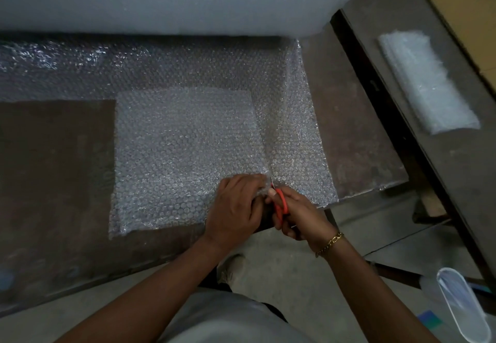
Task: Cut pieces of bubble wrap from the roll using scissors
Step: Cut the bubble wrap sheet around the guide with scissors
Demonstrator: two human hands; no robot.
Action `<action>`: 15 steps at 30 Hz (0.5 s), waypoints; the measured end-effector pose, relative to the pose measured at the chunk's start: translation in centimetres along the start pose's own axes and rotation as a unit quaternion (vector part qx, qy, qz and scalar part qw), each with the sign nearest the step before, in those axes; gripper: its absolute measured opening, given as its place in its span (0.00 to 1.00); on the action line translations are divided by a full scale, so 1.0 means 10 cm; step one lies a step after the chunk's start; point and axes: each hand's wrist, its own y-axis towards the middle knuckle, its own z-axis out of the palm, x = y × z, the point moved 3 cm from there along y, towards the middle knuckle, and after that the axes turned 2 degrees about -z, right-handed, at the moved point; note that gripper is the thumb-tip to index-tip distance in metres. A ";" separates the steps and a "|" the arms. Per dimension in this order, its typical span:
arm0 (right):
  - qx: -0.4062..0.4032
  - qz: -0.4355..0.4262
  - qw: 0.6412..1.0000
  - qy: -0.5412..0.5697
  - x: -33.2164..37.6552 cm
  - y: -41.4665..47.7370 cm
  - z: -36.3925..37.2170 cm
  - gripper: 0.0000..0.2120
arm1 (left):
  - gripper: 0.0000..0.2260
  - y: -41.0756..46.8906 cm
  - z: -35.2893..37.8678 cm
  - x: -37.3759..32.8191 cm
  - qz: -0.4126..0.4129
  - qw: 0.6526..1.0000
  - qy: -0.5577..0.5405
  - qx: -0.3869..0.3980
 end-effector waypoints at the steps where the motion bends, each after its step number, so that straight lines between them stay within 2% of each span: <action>1: 0.001 -0.003 1.000 0.002 0.00 0.00 0.00 0.19 | 0.15 0.00 0.00 0.01 -0.001 1.000 0.000 0.001; 8: 0.000 -0.027 1.000 -0.002 -0.02 -0.03 0.03 0.21 | 0.13 -0.01 0.01 0.02 -0.005 1.000 0.001 0.005; 15: -0.004 -0.014 1.000 0.010 0.02 0.01 0.02 0.23 | 0.15 0.00 0.01 0.01 -0.007 1.000 -0.001 -0.001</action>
